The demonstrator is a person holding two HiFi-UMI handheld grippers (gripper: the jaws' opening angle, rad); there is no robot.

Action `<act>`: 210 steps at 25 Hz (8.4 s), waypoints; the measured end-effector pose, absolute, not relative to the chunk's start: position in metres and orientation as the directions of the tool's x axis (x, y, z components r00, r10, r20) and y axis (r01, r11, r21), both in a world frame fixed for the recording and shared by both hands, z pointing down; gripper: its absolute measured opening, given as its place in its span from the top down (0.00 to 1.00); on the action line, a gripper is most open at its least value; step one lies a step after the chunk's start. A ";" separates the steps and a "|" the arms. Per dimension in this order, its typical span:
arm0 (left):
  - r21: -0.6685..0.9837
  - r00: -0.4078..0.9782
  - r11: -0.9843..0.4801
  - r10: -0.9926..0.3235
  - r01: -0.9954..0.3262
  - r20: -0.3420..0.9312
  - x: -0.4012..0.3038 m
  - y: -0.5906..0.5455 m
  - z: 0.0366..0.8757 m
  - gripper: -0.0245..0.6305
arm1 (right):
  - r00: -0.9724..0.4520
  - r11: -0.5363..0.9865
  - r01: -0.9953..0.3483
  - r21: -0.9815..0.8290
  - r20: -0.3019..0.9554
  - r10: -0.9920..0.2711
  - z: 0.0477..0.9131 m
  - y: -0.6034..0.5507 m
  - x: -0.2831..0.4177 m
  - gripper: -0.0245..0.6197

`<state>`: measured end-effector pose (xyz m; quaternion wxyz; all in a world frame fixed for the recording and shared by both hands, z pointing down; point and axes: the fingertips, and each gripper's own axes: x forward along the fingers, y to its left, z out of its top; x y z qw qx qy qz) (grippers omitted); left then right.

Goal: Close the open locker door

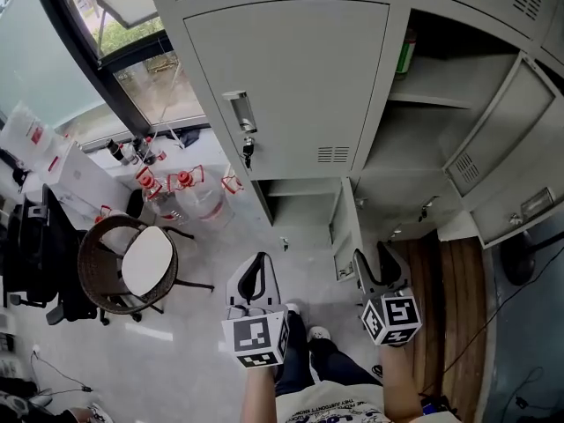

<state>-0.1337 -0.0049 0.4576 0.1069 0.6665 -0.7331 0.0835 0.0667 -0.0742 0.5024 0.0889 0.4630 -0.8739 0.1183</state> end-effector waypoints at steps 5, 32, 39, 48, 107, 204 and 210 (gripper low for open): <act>0.024 -0.063 0.073 -0.956 -0.997 0.287 -0.133 -0.010 0.468 0.96 | -0.540 0.527 -0.840 -0.128 0.294 -0.789 0.518 -0.073 0.066 0.64; 0.045 -0.022 0.040 -0.938 -0.998 0.346 -0.128 0.001 0.503 0.96 | -0.520 0.516 -0.847 -0.131 0.408 -0.750 0.575 -0.051 0.068 0.69; 0.047 -0.044 0.064 -0.938 -0.997 0.344 -0.135 0.007 0.504 0.96 | -0.531 0.538 -0.835 -0.115 0.421 -0.736 0.578 -0.047 0.061 0.76; 0.050 -0.093 0.117 -0.938 -0.992 0.335 -0.153 0.018 0.500 0.96 | -0.558 0.572 -0.813 -0.114 0.434 -0.707 0.579 -0.040 0.038 0.76; 0.043 -0.274 0.300 -0.913 -0.953 0.303 -0.355 -0.011 0.485 0.96 | -0.611 0.629 -0.771 -0.096 0.389 -0.689 0.580 -0.119 -0.193 0.78; 0.021 0.581 -0.581 -0.812 -0.814 0.056 0.063 -0.153 0.380 0.96 | 0.246 -0.250 -0.961 -0.116 0.044 -0.968 0.402 -0.087 0.288 0.78; 0.004 0.601 -0.601 -0.798 -0.799 0.047 0.123 -0.161 0.374 0.96 | 0.259 -0.264 -0.956 -0.125 0.049 -0.965 0.407 -0.091 0.345 0.69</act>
